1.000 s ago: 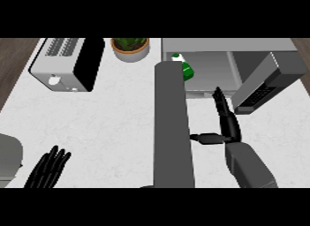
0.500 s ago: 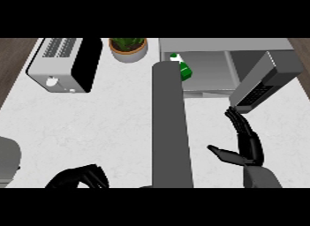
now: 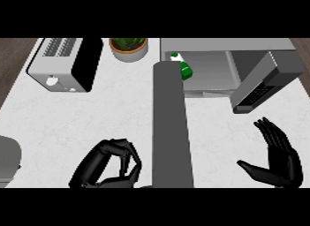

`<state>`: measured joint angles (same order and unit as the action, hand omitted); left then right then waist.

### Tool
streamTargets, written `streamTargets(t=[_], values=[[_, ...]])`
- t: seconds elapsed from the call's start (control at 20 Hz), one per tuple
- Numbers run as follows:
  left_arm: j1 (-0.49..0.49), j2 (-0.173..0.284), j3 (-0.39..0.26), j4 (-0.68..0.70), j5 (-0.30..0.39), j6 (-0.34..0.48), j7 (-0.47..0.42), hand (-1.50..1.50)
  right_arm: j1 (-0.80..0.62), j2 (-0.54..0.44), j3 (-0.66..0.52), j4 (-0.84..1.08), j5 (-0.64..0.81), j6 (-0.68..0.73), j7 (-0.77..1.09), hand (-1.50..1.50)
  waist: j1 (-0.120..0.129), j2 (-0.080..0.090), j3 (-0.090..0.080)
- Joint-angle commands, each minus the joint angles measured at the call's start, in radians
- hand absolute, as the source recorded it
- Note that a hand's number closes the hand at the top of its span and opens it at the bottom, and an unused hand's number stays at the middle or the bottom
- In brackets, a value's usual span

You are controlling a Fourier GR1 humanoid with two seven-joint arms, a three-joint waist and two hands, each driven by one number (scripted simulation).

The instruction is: Pick up the milk, place it into the microwave and close the microwave

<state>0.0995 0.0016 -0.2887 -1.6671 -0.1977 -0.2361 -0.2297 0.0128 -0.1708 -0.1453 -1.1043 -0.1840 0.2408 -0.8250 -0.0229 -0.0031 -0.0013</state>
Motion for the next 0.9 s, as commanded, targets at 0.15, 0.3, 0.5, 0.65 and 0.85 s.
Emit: streamTargets(t=[0.15,0.3,0.5,0.65,0.85], values=[[-0.256,-0.002,-0.112,0.244,0.0,0.114,0.019,1.5,0.102,-0.11,-0.076,-0.171,-0.085,0.06,0.109,-1.5,0.003,0.003,0.0],[-0.352,-0.001,-0.26,0.332,-0.015,0.264,-0.035,1.5,0.103,-0.098,-0.05,-0.251,-0.057,0.027,0.131,-1.5,-0.007,0.004,0.0],[-0.531,-0.001,-0.376,0.459,0.084,0.369,0.086,1.5,0.114,-0.1,-0.067,-0.26,-0.083,0.063,0.103,-1.5,-0.016,0.007,0.001],[-0.624,-0.001,-0.446,0.569,0.15,0.475,0.109,1.5,0.161,-0.103,-0.046,-0.366,-0.09,0.077,0.145,-1.5,-0.039,0.009,0.0],[-0.651,-0.001,-0.572,0.659,0.3,0.502,0.091,1.5,0.086,-0.15,-0.08,-0.404,-0.181,0.118,0.246,-1.5,-0.038,0.012,0.0]])
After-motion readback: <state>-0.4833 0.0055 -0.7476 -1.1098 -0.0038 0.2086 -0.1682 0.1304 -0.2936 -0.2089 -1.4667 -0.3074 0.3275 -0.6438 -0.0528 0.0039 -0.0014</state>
